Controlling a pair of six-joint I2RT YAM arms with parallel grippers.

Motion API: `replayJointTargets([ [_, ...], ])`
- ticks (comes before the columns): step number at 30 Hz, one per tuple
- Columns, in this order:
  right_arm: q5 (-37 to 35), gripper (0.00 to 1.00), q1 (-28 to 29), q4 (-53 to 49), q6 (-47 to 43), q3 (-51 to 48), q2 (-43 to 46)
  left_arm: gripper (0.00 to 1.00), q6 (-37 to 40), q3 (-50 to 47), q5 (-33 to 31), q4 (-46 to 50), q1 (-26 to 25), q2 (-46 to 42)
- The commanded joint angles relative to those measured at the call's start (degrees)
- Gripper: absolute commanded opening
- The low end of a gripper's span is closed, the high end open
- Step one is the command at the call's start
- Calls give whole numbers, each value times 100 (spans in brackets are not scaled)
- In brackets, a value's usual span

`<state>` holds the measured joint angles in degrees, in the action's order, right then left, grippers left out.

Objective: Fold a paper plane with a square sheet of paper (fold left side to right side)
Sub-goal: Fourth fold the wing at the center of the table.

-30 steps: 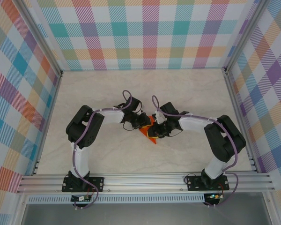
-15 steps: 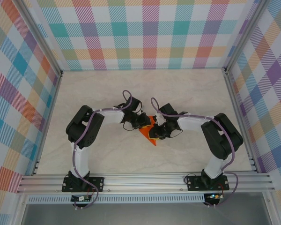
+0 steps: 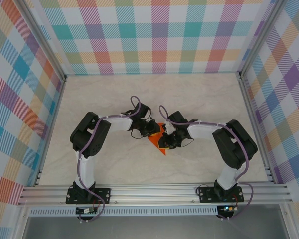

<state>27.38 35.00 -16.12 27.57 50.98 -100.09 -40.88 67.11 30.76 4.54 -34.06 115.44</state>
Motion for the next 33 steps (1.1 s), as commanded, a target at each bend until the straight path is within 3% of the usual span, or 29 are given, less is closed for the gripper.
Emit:
replayJointTargets([
  [1,-153,19,63,-344,-149,-102,-109,17,81,-163,-317,759,-92,145],
  [11,-485,19,99,-636,-286,-26,-78,17,82,-163,-321,751,-94,154],
  [33,-456,10,186,-1086,-375,-581,261,17,99,-188,-365,760,-63,184],
])
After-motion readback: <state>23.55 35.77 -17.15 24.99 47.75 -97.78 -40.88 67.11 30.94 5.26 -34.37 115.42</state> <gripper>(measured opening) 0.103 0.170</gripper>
